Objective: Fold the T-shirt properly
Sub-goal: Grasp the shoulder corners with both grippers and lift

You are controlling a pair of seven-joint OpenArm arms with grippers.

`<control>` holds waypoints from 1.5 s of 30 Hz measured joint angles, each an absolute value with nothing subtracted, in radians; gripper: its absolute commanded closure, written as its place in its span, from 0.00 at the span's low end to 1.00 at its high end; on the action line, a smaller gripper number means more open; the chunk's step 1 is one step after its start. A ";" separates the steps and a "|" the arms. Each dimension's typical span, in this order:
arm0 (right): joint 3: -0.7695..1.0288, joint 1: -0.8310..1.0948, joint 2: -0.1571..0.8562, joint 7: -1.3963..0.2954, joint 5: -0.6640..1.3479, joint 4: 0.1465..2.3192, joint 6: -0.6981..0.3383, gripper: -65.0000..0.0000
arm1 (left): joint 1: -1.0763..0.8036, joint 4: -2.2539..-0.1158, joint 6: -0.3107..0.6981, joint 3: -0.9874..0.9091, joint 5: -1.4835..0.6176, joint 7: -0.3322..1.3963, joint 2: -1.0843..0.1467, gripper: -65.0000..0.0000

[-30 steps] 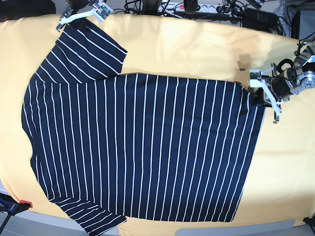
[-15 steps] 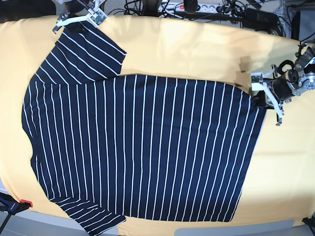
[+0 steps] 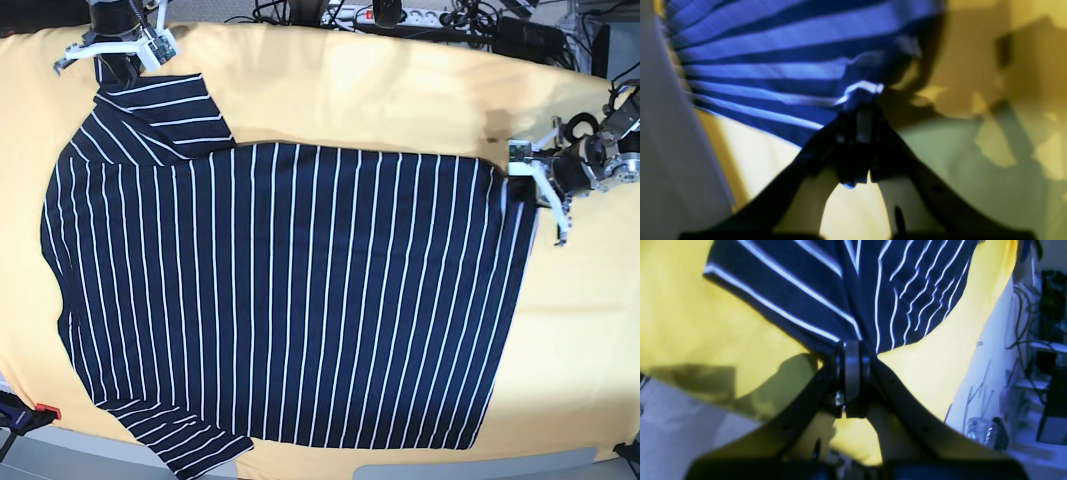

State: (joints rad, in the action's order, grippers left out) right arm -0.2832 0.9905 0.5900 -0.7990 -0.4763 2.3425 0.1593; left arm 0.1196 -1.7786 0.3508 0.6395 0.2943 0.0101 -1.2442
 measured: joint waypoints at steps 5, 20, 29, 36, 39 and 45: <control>-0.284 0.981 0.589 -0.750 -0.377 2.341 0.116 0.70 | 0.117 -1.771 0.372 0.640 0.297 0.027 -1.250 1.00; -0.243 0.858 0.590 -0.751 -0.312 2.260 0.041 0.51 | 0.117 -1.781 0.405 0.640 0.284 0.015 -1.246 1.00; -0.086 0.859 0.589 -0.738 -0.174 2.177 -0.052 0.51 | 0.117 -1.781 0.405 0.640 0.284 0.011 -1.246 1.00; -0.076 0.859 0.585 -0.699 -0.146 2.153 -0.084 1.00 | 0.117 -1.780 0.405 0.640 0.284 0.012 -1.246 1.00; -0.077 0.866 0.584 -0.722 -0.176 2.190 -0.036 1.00 | 0.117 -1.781 0.406 0.640 0.284 0.012 -1.246 1.00; -0.076 0.899 0.590 -0.743 -0.266 2.325 -0.027 1.00 | 0.117 -1.837 0.453 0.640 0.253 0.007 -1.283 1.00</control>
